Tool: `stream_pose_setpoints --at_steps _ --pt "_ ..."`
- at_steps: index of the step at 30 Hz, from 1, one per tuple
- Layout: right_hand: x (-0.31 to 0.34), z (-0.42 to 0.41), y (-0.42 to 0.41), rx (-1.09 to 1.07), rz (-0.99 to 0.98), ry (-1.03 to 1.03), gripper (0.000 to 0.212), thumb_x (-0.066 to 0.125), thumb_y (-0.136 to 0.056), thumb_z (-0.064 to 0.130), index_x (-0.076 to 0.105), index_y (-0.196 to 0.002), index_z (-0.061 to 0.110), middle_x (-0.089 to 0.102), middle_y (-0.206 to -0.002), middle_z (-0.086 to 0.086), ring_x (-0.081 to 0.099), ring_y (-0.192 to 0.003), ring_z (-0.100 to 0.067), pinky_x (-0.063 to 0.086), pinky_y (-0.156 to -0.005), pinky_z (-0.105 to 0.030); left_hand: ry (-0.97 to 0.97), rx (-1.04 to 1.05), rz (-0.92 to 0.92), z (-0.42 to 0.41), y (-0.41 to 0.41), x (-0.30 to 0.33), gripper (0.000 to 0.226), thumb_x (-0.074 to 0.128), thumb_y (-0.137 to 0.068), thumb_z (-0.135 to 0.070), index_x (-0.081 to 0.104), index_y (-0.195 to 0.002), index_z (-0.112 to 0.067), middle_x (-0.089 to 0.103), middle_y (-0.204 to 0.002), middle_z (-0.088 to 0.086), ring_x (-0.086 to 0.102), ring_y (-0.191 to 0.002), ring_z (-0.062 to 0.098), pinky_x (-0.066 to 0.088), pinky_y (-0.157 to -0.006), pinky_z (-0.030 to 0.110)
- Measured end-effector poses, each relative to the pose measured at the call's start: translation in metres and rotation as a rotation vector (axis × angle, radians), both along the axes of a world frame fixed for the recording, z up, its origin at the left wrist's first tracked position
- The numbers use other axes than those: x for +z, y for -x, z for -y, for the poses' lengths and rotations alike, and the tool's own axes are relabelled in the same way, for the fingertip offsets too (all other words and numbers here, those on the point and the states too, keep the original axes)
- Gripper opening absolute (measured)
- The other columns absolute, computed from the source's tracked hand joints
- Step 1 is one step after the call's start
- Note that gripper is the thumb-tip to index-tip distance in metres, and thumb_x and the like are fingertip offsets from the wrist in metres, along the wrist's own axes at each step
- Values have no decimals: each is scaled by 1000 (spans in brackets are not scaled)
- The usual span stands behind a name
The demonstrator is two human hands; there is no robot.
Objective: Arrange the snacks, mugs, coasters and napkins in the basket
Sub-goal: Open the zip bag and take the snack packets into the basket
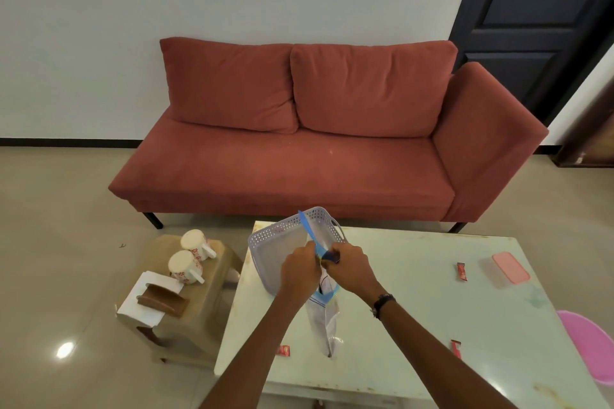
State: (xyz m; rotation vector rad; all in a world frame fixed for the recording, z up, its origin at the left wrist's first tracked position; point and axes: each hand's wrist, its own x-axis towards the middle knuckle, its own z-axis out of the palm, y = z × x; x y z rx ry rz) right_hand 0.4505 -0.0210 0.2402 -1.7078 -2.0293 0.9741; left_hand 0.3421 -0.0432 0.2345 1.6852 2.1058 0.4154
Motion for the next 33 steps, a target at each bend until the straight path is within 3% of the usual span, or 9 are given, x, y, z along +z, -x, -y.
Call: stream_pose_setpoints --at_steps 3,5,11,14,18,22,25,31,33 --pt "-1 2 -11 -170 -16 -35 5 59 -81 13 58 -77 10 66 -86 -6 56 -71 -18 39 -55 -18 -52 42 42 2 0 2 25 40 -97 -23 51 -110 -4 64 -103 12 62 -93 22 48 -78 26" --pt "0 3 -20 -233 -13 -26 14 60 -80 16 48 -72 14 62 -80 -4 57 -68 -19 34 -49 -16 -93 60 70 4 0 3 25 42 -96 -25 51 -110 -6 64 -104 10 62 -92 20 49 -80 24" --pt "12 -12 -7 -122 78 -24 16 59 -86 25 61 -97 13 66 -102 -3 63 -87 -23 45 -67 -24 -74 14 156 5 -7 -1 21 45 -96 -22 52 -110 -7 65 -101 16 63 -92 30 53 -85 40" --pt "15 -19 1 -63 50 -49 13 57 -87 15 65 -93 7 70 -101 -10 63 -86 -24 46 -68 -26 -16 68 188 5 -8 -1 29 42 -96 -28 50 -116 -8 64 -109 13 62 -100 27 51 -95 37" --pt "11 -11 4 2 -8 -32 14 61 -82 11 68 -93 7 70 -97 -7 62 -84 -19 47 -74 -25 -9 0 -1 -1 -2 -2 24 36 -98 -24 49 -112 -8 65 -104 11 64 -90 25 49 -75 30" --pt "10 -7 -4 -107 -63 -12 4 60 -79 12 63 -81 13 67 -83 -4 63 -78 -22 46 -70 -24 -75 13 -57 -9 7 3 24 36 -97 -17 50 -113 -5 66 -102 13 64 -92 26 45 -73 30" --pt "11 -12 -15 -170 -15 22 8 61 -78 19 54 -76 18 69 -88 -5 67 -78 -24 54 -71 -30 -128 55 -34 -10 13 3 25 34 -99 -19 53 -108 -6 67 -99 12 64 -90 24 46 -76 28" --pt "21 -23 -4 -93 107 -78 20 57 -88 32 59 -100 16 65 -100 -2 61 -87 -23 40 -68 -26 -170 8 -9 -13 3 0 37 28 -100 -28 58 -94 -8 68 -91 11 64 -82 24 49 -72 32" --pt "25 -26 1 -86 113 -113 10 56 -88 26 56 -84 17 65 -92 -6 59 -79 -25 41 -64 -27 -177 7 -7 -10 2 1 40 27 -100 -31 60 -93 -8 68 -89 9 64 -80 22 50 -71 31"
